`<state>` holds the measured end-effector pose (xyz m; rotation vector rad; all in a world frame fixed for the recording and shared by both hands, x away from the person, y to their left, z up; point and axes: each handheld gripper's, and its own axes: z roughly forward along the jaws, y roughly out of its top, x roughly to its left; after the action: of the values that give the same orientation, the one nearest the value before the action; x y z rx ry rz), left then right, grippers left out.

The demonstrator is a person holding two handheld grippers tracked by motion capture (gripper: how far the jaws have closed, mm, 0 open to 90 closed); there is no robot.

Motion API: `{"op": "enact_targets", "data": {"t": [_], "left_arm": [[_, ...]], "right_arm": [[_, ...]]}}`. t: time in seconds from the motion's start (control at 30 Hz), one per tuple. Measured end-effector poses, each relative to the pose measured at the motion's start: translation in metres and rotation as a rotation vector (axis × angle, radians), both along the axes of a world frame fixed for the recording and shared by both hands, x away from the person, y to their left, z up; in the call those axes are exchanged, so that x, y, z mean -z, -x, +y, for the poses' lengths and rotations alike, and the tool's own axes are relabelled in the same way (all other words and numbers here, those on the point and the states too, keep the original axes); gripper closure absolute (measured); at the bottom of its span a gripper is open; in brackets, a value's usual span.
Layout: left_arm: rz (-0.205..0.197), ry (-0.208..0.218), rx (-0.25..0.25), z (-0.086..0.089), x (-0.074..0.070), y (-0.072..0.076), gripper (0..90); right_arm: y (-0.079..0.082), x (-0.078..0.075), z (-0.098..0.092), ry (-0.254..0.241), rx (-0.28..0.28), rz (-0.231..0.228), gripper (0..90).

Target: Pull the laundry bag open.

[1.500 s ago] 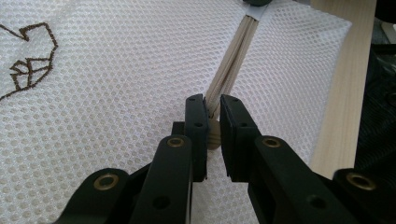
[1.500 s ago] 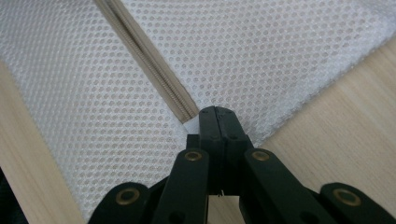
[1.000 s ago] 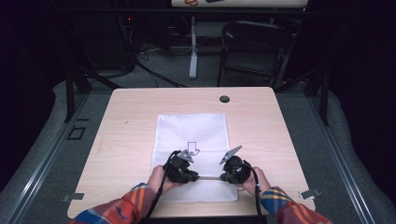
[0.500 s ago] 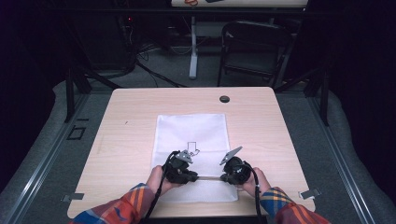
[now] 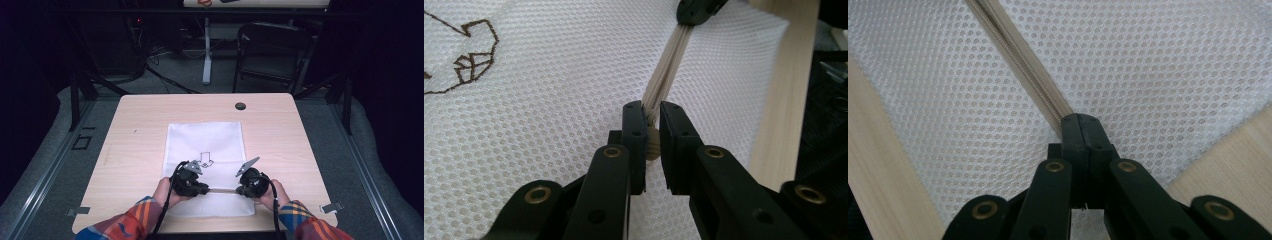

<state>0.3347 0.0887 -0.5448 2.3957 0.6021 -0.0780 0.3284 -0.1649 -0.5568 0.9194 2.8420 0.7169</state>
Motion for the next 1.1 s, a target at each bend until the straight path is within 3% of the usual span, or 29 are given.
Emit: {"op": "enact_targets", "data": {"t": [0.4, 0.67, 0.77, 0.97, 1.1], "left_arm": [[0.007, 0.006, -0.004, 0.013, -0.002, 0.002, 82.2], [0.006, -0.014, 0.000, 0.014, -0.002, 0.002, 82.2], [0.020, 0.000, -0.008, 0.017, 0.000, 0.001, 82.2], [0.019, -0.020, -0.011, 0.020, -0.001, 0.001, 82.2], [0.021, -0.011, -0.006, 0.021, 0.000, 0.001, 82.2]], "right_arm": [[0.000, 0.000, 0.000, 0.000, 0.002, 0.003, 90.0], [0.000, 0.001, 0.000, -0.008, 0.010, 0.002, 90.0], [0.000, 0.000, 0.000, -0.007, 0.009, 0.002, 90.0], [0.000, 0.000, 0.000, 0.001, 0.005, 0.004, 90.0], [0.000, 0.000, 0.000, 0.002, 0.005, 0.004, 90.0]]}}
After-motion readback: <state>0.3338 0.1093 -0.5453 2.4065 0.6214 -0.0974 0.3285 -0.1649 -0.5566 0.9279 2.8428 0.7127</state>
